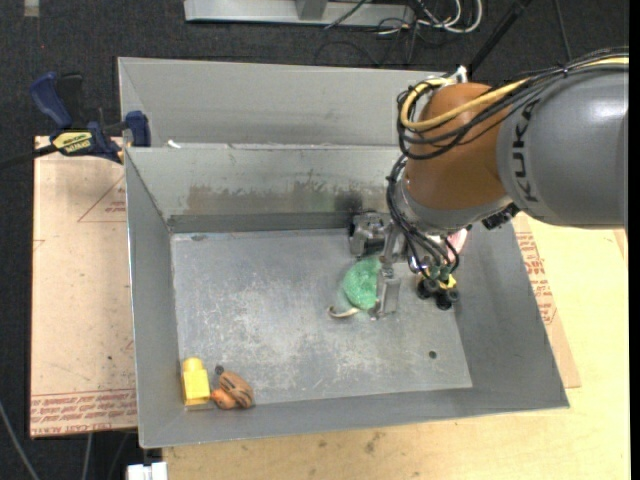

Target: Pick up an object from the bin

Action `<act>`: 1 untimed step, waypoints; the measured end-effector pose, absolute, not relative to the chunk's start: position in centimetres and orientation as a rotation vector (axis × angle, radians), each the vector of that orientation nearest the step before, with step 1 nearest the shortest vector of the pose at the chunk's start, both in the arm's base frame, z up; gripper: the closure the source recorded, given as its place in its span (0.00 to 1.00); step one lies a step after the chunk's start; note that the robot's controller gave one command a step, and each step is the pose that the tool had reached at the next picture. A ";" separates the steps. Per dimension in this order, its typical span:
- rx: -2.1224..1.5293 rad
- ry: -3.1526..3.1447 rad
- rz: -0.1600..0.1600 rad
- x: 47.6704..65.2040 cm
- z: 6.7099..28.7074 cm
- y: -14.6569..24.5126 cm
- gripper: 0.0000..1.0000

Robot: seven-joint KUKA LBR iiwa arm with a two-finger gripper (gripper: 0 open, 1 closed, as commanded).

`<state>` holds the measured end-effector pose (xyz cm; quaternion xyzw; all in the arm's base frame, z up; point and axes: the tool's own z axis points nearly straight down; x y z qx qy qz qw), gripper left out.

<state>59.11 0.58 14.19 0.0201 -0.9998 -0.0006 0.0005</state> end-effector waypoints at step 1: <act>-0.024 -3.147 -0.006 63.1 8.4 -1.6 1.00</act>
Offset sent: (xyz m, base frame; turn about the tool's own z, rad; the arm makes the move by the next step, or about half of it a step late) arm 0.0000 0.0000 0.0000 0.0000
